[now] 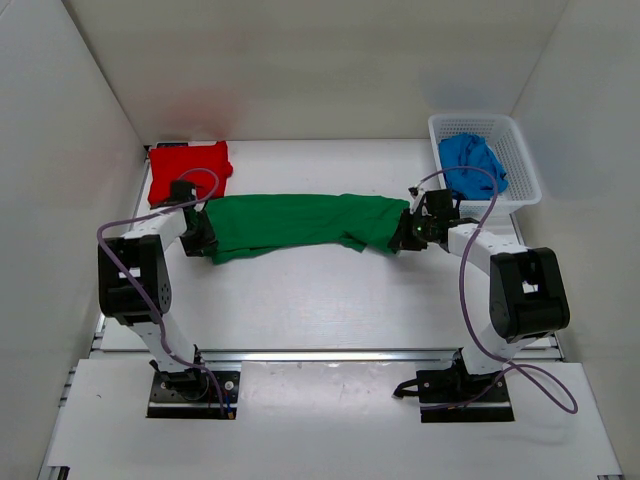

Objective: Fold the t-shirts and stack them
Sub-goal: Flatten out the tshirt

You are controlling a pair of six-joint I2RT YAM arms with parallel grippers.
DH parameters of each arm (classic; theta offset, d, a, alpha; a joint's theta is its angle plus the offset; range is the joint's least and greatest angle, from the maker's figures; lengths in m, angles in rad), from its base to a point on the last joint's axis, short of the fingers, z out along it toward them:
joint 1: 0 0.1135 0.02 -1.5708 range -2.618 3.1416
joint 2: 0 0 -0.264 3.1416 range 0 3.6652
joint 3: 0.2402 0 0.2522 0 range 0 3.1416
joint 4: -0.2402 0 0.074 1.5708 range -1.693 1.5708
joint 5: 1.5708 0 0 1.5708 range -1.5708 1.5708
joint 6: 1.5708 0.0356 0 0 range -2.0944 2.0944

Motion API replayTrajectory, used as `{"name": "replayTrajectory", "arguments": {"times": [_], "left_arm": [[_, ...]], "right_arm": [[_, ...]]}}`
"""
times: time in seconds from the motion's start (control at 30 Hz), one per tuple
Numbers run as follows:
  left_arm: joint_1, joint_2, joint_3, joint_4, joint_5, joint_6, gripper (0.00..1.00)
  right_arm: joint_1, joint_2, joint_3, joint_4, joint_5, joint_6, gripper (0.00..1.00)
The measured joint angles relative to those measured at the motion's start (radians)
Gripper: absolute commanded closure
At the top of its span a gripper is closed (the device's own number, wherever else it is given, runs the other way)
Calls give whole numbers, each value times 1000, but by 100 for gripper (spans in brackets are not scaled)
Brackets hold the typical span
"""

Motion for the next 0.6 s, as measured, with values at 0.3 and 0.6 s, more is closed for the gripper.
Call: {"name": "replayTrajectory", "arguments": {"times": [0.3, 0.6], "left_arm": [[-5, 6, -27, 39, 6, -34, 45], [22, 3, -43, 85, 5, -60, 48]], "right_arm": [[6, 6, -14, 5, -4, 0, 100], [11, 25, -17, 9, -11, 0, 100]]}}
